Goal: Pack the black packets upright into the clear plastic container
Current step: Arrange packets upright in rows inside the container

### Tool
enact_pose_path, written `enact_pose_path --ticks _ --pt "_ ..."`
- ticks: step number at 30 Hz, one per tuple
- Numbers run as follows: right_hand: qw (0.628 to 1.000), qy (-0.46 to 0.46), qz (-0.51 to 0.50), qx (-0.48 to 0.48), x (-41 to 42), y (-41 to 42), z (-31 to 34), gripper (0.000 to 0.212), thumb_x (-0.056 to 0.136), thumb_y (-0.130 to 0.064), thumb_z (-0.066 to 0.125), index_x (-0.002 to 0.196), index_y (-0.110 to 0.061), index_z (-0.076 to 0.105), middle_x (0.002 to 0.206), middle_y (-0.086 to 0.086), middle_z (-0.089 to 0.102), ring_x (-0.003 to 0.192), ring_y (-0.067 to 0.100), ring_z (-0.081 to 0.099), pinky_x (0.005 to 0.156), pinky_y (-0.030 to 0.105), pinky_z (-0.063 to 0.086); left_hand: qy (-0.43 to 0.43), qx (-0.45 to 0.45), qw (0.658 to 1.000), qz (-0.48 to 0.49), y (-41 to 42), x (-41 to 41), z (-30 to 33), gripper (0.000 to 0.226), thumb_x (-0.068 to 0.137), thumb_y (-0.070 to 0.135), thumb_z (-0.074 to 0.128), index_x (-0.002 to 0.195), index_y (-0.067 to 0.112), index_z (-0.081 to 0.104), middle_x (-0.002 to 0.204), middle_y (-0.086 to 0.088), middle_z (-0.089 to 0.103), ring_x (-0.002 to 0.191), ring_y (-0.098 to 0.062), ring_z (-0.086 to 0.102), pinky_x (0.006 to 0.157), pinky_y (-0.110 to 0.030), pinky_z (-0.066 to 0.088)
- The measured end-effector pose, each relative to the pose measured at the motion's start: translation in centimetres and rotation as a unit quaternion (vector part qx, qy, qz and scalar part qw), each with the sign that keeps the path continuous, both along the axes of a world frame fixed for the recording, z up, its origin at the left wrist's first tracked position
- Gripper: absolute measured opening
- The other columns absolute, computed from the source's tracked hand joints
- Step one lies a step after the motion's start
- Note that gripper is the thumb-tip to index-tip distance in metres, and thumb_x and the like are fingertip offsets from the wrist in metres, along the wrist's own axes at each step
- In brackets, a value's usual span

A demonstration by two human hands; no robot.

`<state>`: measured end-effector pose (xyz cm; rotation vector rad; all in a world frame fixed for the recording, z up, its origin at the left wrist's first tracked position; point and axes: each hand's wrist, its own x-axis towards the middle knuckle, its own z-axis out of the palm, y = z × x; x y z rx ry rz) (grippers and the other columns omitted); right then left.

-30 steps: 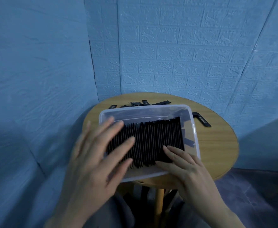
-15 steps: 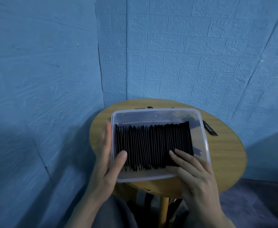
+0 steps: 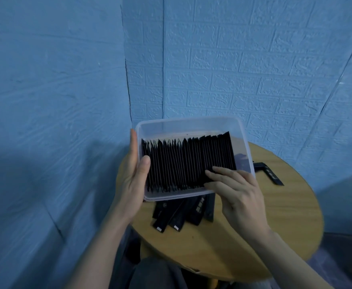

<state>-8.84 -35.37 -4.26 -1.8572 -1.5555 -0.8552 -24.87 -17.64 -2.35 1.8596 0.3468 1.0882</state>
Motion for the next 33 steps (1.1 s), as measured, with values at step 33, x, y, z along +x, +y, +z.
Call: enact_pose_path --ticks 33 --pt "0.958 0.135 0.106 -0.228 4.7 -0.5 -2.0 0.027 0.092 -0.037 0.055 0.116 -0.031 0.066 0.134 -0.015 0.053 0.14 0.009 0.033 0.109 0.053 0.025 -0.167 -0.088 0.963 0.193 9.6 6.2 -6.4 0.051 0.106 0.022 0.033 0.153 0.027 0.013 0.154 0.022 0.015 0.147 -0.001 0.015 0.12 -0.022 0.014"
